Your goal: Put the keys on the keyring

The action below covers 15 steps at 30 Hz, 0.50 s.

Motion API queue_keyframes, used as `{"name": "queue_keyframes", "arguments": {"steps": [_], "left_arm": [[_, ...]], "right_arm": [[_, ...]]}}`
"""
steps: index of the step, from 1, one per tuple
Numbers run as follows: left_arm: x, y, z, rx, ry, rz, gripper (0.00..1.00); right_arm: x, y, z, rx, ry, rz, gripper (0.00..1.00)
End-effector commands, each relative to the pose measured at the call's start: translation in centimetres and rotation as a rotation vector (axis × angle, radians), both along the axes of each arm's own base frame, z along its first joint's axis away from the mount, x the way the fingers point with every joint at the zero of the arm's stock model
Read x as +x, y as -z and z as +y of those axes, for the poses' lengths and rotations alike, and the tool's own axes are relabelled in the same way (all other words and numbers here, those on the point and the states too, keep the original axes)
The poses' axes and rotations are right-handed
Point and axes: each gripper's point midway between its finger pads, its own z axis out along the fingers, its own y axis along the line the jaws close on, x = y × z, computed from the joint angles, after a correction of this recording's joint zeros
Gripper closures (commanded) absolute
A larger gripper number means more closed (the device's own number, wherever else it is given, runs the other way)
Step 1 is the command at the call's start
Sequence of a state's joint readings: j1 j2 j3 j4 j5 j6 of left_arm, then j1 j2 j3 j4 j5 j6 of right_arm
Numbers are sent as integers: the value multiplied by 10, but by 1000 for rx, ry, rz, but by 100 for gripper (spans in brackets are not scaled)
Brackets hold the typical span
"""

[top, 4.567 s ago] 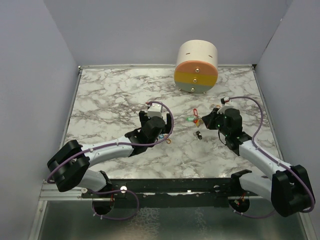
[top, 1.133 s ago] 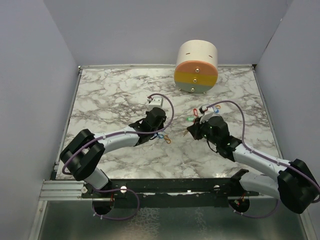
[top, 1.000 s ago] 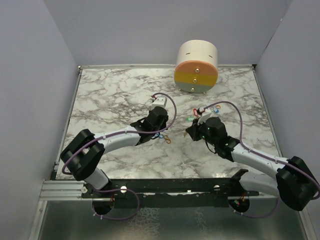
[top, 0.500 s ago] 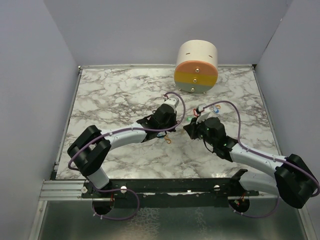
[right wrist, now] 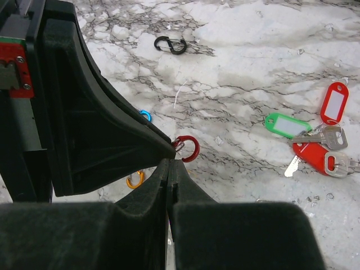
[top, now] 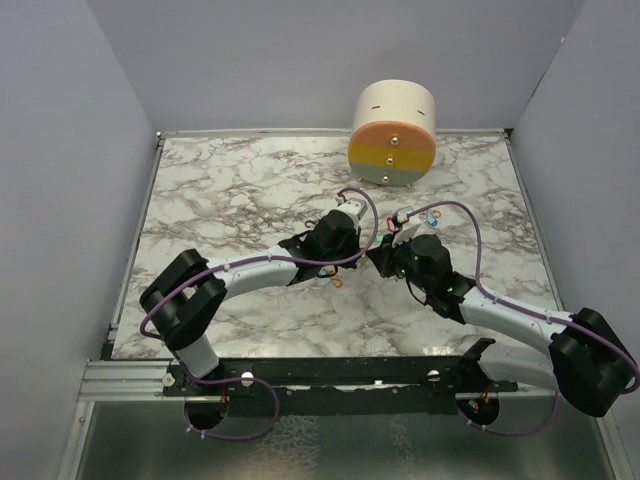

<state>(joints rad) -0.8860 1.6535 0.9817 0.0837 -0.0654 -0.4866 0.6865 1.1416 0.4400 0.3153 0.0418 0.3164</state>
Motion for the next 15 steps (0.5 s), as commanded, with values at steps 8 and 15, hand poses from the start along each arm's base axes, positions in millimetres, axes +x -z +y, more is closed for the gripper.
{"name": "queue_keyframes", "arguments": {"steps": [8, 15], "left_arm": [[-2, -15, -15, -32, 43, -25, 100], [-4, -15, -16, -32, 53, -25, 100]], "right_arm": [[4, 1, 1, 0, 10, -21, 99], [5, 2, 1, -3, 14, -19, 99]]}}
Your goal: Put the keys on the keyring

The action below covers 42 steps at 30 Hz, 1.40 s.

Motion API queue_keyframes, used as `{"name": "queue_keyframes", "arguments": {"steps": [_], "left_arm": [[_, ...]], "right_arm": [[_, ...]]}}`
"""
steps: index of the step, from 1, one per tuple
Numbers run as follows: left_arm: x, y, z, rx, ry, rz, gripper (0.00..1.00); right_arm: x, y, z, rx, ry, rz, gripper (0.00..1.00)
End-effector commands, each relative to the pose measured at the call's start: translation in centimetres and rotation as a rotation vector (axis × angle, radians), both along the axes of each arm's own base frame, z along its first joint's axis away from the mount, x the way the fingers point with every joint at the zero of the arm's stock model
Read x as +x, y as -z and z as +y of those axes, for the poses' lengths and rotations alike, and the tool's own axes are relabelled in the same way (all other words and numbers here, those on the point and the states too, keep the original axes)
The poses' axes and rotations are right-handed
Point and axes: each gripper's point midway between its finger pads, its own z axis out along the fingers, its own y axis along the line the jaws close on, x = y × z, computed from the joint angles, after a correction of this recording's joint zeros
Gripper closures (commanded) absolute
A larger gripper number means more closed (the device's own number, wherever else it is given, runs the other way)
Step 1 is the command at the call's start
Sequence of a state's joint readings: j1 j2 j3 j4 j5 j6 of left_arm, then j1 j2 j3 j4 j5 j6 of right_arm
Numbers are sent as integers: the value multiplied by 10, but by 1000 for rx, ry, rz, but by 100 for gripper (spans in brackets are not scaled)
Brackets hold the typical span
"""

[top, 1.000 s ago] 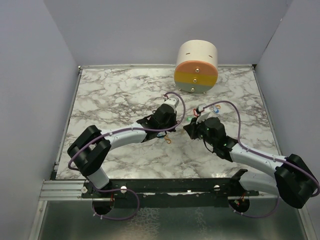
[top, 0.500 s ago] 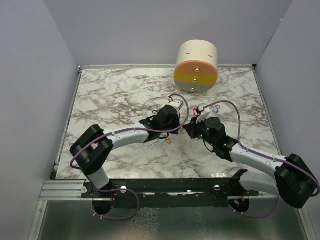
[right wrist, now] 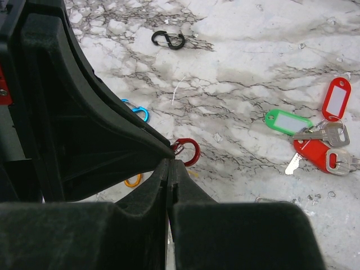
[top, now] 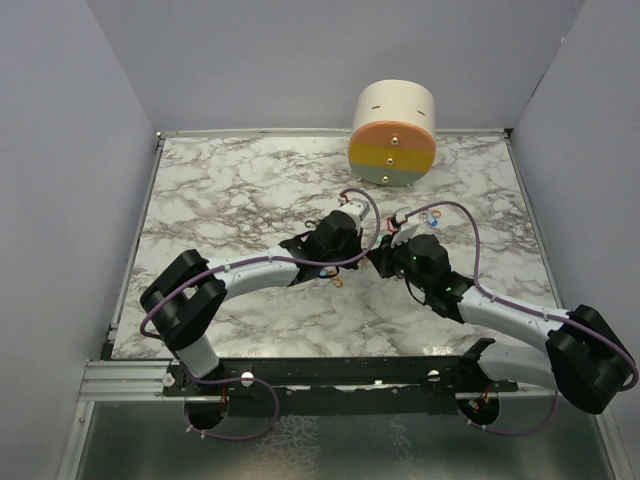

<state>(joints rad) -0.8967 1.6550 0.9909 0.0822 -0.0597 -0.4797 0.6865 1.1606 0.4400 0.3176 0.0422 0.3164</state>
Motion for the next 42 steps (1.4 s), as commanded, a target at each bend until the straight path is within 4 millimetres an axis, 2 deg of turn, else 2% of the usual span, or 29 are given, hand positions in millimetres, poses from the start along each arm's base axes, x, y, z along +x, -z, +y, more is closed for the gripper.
{"name": "queue_keyframes", "arguments": {"steps": [1, 42], "left_arm": [[-1, -12, -12, -30, 38, -20, 100], [-7, -25, -8, -41, 50, -38, 100]], "right_arm": [[4, -3, 1, 6, 13, -30, 99], [10, 11, -10, -48, 76, -10, 99]]}}
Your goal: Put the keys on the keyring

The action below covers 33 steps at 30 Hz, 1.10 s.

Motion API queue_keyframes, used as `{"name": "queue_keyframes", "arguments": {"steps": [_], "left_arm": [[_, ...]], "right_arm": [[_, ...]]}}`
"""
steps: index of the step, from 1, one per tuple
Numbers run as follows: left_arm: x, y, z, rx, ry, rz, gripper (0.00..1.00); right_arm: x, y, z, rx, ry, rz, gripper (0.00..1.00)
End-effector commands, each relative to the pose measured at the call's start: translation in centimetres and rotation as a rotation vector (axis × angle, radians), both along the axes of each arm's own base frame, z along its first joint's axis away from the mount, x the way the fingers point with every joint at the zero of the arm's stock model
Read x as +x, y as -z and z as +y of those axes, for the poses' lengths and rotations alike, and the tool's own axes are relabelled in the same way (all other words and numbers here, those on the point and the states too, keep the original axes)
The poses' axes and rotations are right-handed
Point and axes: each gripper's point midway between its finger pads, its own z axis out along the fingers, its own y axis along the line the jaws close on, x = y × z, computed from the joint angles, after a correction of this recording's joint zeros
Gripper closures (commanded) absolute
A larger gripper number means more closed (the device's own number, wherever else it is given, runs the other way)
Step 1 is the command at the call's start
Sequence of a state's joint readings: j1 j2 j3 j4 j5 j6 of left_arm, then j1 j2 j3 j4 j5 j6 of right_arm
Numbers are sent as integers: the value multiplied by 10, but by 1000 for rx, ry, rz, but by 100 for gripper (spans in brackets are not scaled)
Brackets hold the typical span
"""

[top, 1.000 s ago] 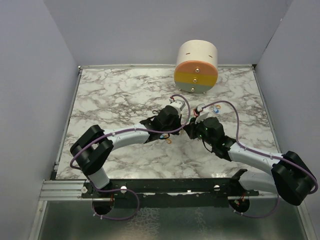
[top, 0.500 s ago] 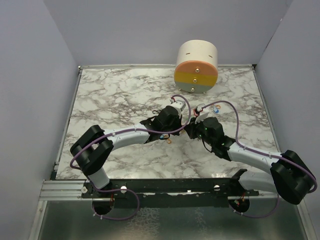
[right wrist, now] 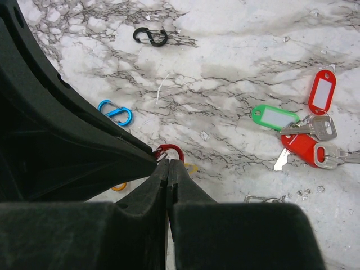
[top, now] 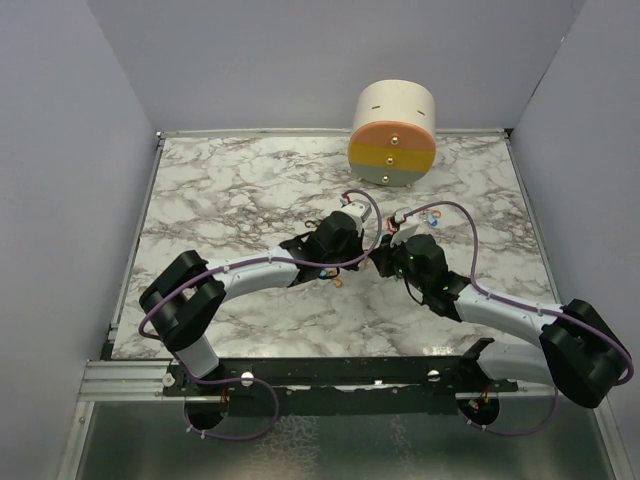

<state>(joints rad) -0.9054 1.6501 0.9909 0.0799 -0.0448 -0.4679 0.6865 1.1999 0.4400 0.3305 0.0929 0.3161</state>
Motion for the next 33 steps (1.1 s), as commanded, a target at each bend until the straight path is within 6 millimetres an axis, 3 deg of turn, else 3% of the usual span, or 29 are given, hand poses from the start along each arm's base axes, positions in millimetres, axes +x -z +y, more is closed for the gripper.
{"name": "queue_keyframes", "arguments": {"steps": [1, 28, 30, 33], "left_arm": [[-2, -23, -5, -42, 24, -35, 100], [-8, -22, -8, -42, 65, -23, 100], [-8, -21, -8, -38, 63, -24, 92], [-8, -22, -7, -39, 64, -26, 67]], "right_arm": [[3, 1, -5, -19, 29, -19, 99], [5, -6, -17, -22, 84, -49, 99], [5, -6, -18, -24, 89, -51, 99], [5, -8, -20, -22, 96, -57, 99]]}}
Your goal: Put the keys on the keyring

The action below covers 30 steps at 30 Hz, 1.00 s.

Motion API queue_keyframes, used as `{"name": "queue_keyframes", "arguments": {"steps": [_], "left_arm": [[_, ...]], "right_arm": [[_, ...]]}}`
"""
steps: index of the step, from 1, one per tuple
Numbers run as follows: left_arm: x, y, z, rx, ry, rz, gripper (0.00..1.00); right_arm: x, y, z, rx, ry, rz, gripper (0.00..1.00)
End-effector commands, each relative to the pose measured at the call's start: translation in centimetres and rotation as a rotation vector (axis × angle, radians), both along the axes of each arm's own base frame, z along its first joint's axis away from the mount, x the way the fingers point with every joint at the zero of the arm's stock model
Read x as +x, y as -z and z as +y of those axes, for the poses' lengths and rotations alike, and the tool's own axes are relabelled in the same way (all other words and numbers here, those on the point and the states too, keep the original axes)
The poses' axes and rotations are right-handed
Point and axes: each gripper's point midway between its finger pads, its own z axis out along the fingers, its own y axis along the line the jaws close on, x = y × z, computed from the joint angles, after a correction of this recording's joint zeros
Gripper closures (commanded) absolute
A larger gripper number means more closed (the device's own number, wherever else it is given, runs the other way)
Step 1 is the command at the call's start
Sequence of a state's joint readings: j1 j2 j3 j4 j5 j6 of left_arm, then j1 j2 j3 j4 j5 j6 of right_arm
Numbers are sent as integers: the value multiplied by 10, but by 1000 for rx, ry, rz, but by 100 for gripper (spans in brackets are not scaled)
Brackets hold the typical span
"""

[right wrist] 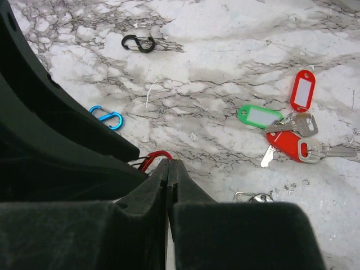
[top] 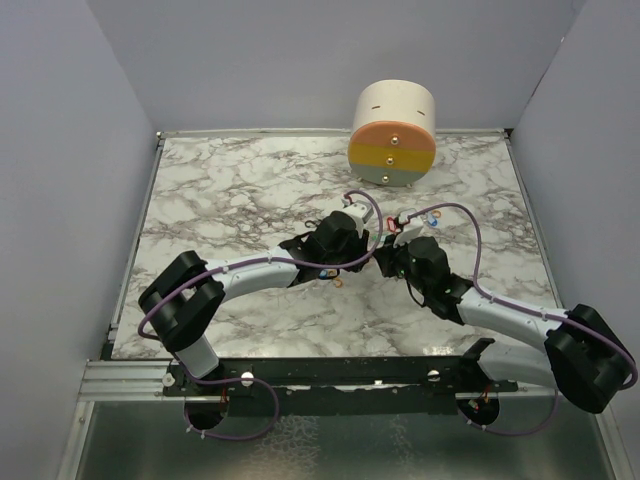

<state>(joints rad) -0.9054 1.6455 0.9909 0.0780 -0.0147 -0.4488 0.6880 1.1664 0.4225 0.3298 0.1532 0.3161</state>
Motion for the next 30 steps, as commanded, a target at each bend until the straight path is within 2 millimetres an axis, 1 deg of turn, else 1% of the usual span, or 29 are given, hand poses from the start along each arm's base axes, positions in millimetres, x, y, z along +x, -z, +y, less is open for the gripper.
{"name": "queue_keyframes", "arguments": {"steps": [1, 3, 5, 6, 10, 16, 20, 23, 25, 26, 27, 30], "left_arm": [[-4, -21, -4, -36, 27, -25, 61], [-3, -22, -2, -35, 19, -30, 47], [-3, -24, 1, -38, 7, -35, 37], [-3, -25, 2, -40, 1, -39, 35], [2, -30, 13, -35, -53, -64, 31], [12, -42, 37, -37, -171, -116, 25], [15, -49, 52, -48, -240, -146, 18], [16, -52, 60, -52, -269, -158, 14], [17, -52, 64, -49, -284, -163, 9], [18, -51, 66, -46, -298, -162, 3], [18, -51, 68, -44, -308, -163, 1], [18, -50, 69, -42, -314, -161, 1]], "right_arm": [[2, -4, -9, -14, 45, -31, 99], [2, -5, -11, -16, 49, -32, 99], [2, -5, -11, -16, 53, -33, 99], [2, -6, -12, -16, 54, -34, 99], [3, -6, -12, -17, 57, -35, 99], [3, -7, -13, -19, 62, -36, 99], [3, -7, -13, -19, 64, -36, 99], [4, -7, -15, -20, 78, -34, 99], [7, -7, -20, -23, 115, -29, 99], [10, -10, -24, -24, 150, -29, 99], [12, -11, -31, -37, 190, -22, 99], [21, -18, -49, -82, 310, -9, 99]]}}
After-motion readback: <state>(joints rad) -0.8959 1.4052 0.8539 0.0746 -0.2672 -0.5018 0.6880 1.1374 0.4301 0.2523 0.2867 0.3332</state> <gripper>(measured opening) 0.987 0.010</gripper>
